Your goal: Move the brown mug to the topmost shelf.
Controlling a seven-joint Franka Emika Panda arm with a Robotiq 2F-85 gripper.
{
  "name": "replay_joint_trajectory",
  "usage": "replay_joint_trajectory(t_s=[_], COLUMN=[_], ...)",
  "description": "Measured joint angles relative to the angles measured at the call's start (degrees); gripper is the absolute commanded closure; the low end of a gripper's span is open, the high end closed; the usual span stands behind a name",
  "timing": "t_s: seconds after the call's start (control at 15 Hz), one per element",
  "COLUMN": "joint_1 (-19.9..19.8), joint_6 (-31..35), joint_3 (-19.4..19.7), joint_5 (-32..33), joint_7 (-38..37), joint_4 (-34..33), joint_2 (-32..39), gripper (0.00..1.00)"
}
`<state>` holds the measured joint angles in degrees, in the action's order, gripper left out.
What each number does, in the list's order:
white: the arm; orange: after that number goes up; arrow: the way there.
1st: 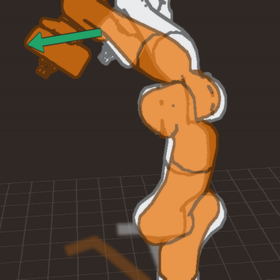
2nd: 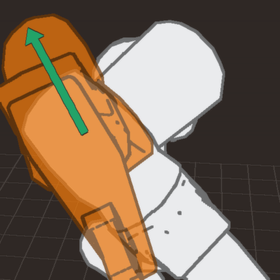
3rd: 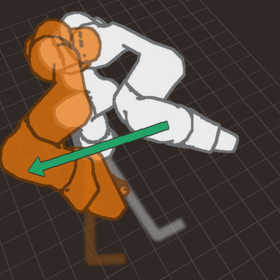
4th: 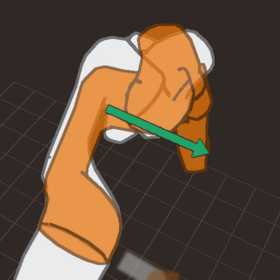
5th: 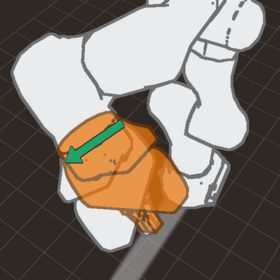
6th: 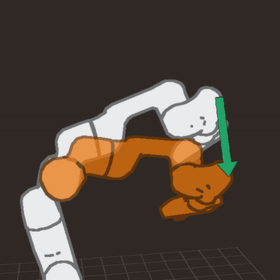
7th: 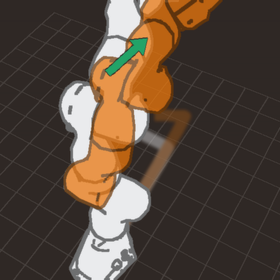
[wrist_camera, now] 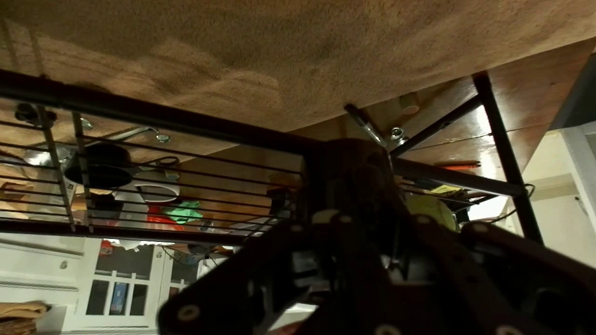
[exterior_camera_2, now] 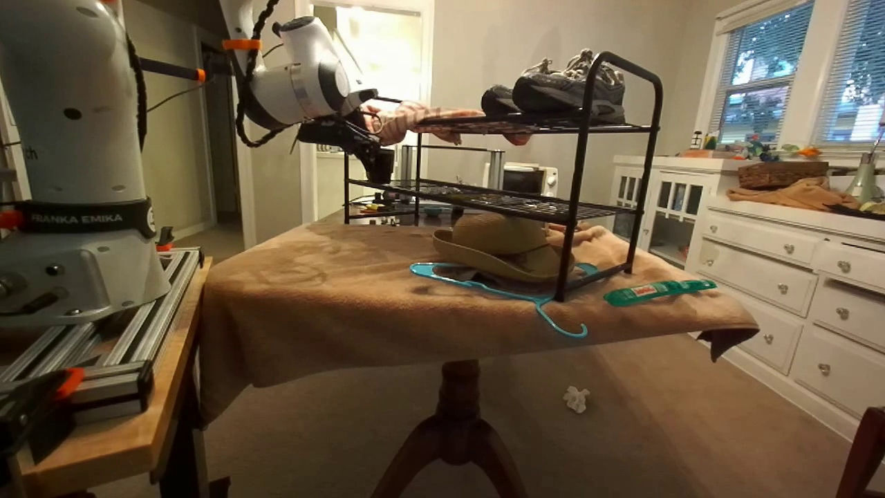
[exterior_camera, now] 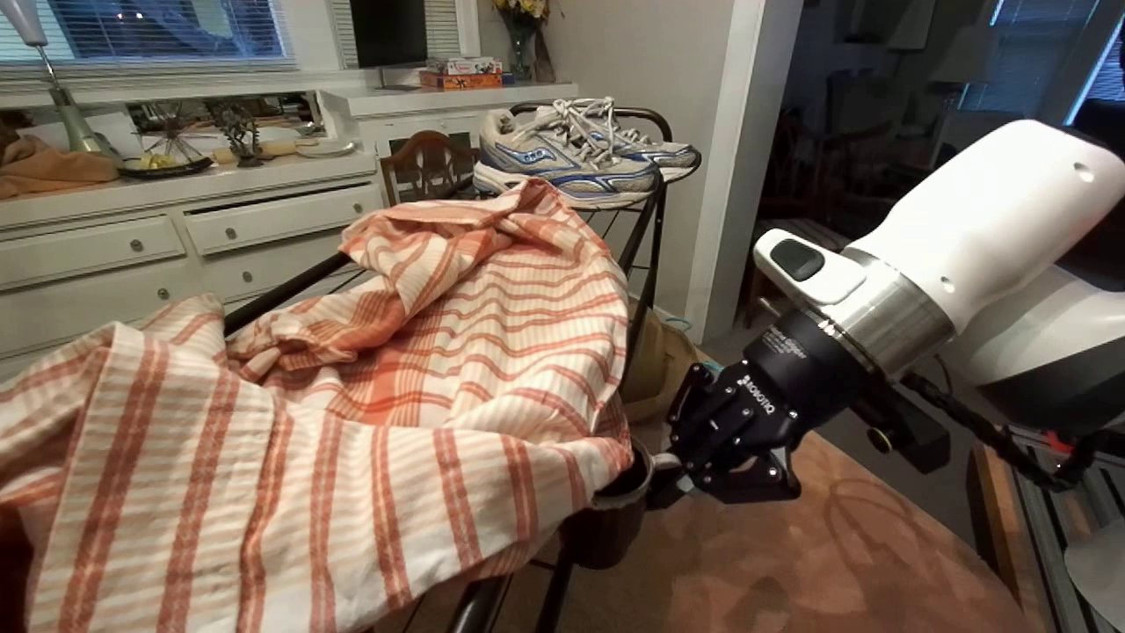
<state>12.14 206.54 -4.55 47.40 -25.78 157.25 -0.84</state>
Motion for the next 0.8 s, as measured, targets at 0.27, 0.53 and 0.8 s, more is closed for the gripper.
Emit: replay_joint_trajectory(t_s=[0.27,0.53,0.8], joint_1=[-2.2,-4.1,-5.8], joint_6=[4.6,8.4,13.9], joint_3=[3.8,7.2,9.6], joint_5=[18.0,35.7,49.5], joint_7=[-10.3,-21.4,-33.8], joint_4=[-0.1,-0.3,-2.9], joint_2=[-1.1,-4.0,-8.8], gripper=[0.96,0.96,0.96])
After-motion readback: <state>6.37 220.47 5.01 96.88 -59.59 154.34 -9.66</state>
